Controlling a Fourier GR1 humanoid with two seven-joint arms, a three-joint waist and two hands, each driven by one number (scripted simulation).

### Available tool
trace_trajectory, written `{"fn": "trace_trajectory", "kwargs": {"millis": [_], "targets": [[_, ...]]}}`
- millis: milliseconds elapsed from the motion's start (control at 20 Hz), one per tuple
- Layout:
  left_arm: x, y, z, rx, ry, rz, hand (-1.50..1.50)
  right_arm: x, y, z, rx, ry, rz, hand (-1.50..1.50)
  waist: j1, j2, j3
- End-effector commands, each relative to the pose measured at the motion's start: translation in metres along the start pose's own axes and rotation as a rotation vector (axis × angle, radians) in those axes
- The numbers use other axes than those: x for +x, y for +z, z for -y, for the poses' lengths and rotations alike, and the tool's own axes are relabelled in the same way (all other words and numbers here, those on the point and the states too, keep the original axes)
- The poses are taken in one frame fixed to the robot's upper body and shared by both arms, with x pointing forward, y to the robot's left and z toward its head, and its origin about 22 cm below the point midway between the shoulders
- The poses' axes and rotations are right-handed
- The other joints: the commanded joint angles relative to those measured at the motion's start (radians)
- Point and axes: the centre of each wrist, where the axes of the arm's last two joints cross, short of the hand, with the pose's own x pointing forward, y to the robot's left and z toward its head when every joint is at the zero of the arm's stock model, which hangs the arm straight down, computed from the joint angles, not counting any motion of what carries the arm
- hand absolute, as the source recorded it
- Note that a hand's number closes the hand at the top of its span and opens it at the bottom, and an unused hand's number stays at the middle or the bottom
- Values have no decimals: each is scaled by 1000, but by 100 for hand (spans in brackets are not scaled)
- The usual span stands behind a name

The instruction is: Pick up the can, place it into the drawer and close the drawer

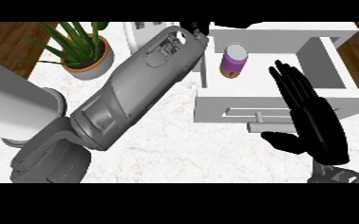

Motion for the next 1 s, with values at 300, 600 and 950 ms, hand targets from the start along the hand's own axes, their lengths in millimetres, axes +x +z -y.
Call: {"fn": "trace_trajectory", "kwargs": {"millis": [300, 600, 950], "targets": [[-6, -7, -49, 11, -24, -4, -150, -12, -25, -76, -21, 30, -82, -150, 23, -5, 0], [19, -12, -84, 22, -5, -8, -150, -36, -44, -88, -18, 93, -110, -150, 40, -7, 0], [14, -6, -106, -4, -19, -28, -150, -61, -69, -103, -50, 191, -119, -150, 62, 2, 1]]}}
